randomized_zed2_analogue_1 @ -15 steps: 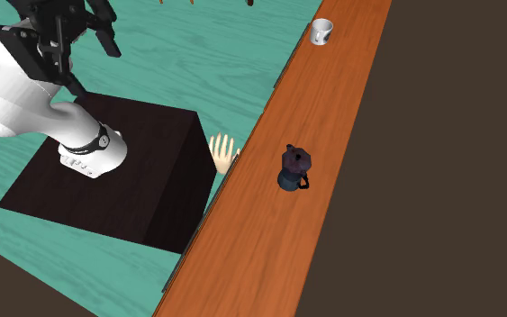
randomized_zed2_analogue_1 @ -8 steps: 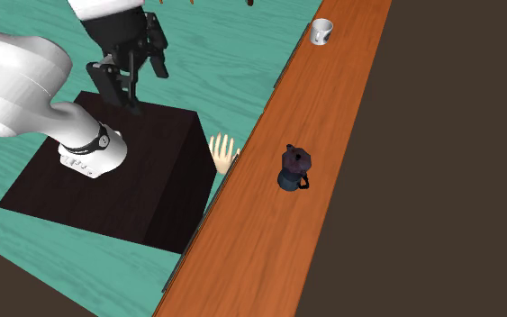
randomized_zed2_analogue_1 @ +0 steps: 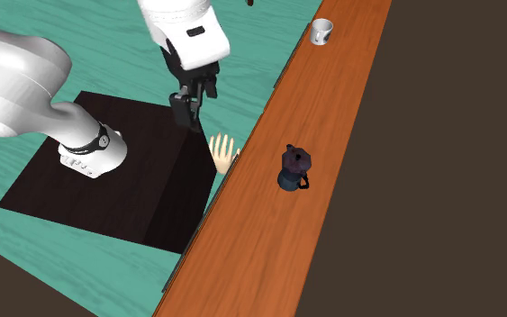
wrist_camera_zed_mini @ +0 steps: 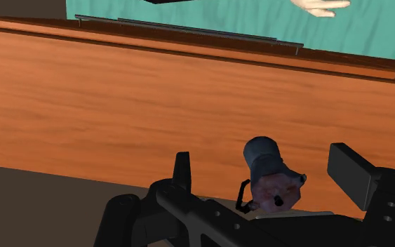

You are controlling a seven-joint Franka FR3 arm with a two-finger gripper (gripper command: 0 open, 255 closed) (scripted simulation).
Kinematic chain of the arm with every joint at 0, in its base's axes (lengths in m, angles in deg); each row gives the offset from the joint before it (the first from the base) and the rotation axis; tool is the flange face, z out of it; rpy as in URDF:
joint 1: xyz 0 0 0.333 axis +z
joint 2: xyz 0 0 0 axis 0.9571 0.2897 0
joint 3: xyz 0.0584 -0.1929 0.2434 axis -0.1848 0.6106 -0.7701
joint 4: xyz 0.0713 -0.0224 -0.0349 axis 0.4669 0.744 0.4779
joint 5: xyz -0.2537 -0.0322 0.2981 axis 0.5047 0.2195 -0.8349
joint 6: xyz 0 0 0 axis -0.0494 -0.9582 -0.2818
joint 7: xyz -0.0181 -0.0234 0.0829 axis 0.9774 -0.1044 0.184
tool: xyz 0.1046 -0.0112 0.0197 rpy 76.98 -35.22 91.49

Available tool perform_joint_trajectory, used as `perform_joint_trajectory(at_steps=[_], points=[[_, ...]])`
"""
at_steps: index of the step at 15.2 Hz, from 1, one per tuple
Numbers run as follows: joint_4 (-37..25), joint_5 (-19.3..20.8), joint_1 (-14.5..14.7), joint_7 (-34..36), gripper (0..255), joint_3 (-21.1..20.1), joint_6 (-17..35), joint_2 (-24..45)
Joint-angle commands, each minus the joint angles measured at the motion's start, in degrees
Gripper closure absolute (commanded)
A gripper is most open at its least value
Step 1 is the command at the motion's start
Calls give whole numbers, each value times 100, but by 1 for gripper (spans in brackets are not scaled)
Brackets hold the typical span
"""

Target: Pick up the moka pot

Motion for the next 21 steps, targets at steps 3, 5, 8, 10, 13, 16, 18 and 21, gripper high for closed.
perform_joint_trajectory(at_steps=[3,5,8,10,13,16,18,21], points=[[-258,-11,29,200,0,-95,565,817],[-430,-3,44,296,0,-136,802,1231],[-747,24,68,439,0,-190,1113,1863],[-995,51,89,534,0,-219,1288,2291],[-1425,100,126,670,0,-251,1501,2940],[-1924,152,176,796,0,-266,1653,3596],[-2298,185,215,872,0,-269,1720,4039],[-2925,228,278,971,0,-264,1765,4714]])
